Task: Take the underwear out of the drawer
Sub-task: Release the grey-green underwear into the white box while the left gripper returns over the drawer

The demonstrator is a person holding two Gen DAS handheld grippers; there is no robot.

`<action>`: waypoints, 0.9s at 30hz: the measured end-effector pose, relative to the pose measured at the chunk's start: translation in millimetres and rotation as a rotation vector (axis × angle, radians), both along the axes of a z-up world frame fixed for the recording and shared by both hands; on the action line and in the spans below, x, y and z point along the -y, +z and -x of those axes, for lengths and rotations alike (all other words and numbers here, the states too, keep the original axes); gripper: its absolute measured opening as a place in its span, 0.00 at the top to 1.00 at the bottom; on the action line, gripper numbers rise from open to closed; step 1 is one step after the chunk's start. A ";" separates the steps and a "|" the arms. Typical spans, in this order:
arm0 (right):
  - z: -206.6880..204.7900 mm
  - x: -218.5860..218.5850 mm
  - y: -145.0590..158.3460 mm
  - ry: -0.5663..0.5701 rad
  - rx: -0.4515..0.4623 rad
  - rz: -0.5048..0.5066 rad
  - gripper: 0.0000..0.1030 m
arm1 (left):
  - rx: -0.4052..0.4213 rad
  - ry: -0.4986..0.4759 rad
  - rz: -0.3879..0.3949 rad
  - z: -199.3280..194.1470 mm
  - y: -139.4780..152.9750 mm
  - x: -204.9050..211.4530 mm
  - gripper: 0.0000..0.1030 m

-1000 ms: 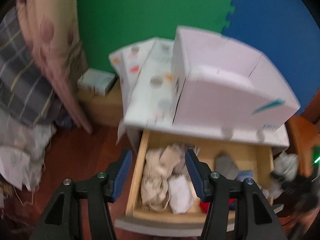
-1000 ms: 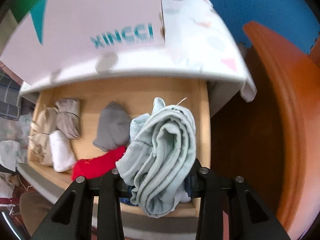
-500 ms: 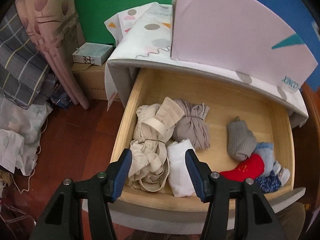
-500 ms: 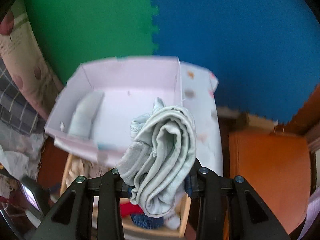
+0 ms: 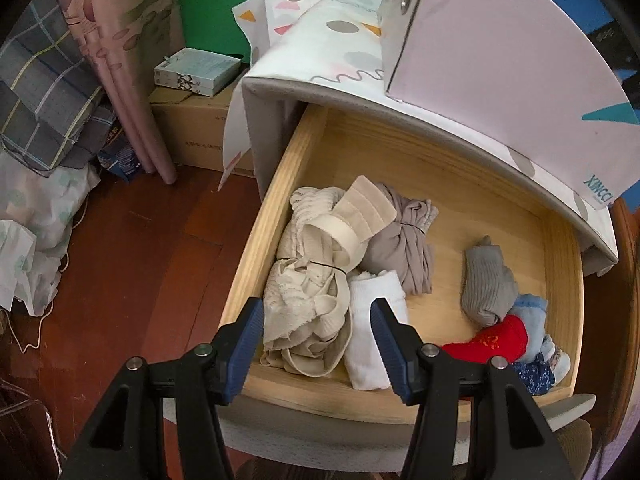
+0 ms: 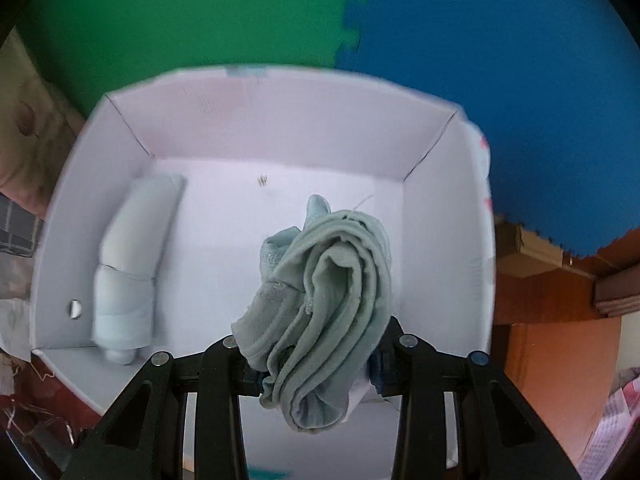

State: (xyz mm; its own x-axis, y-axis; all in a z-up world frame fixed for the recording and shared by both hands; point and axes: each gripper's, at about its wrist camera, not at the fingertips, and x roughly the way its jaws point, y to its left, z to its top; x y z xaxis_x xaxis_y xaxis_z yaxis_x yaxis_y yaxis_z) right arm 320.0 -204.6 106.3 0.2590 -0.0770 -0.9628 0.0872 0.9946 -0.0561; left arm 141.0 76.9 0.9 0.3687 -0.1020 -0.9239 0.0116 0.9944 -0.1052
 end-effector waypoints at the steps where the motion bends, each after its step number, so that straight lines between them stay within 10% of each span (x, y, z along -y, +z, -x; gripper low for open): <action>1: -1.0 0.5 -7.7 -0.008 -0.012 0.015 0.66 | 0.003 0.002 0.003 -0.1 0.7 -1.2 0.45; 13: 9.6 17.2 -33.0 -0.086 -0.062 0.033 0.59 | -0.031 0.038 0.056 -3.5 -5.2 -13.9 0.45; 27: 88.5 9.3 58.3 0.057 0.090 -0.026 0.46 | -0.042 0.034 0.027 -2.8 -6.5 -9.2 0.45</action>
State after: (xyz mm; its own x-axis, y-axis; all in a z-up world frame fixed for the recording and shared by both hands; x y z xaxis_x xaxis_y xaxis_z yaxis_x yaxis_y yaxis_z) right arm 231.5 -213.9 164.7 0.3477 -0.0344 -0.9370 0.0335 0.9991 -0.0243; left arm 143.8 86.0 -5.6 0.3335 -0.1150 -0.9357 -0.0272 0.9909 -0.1315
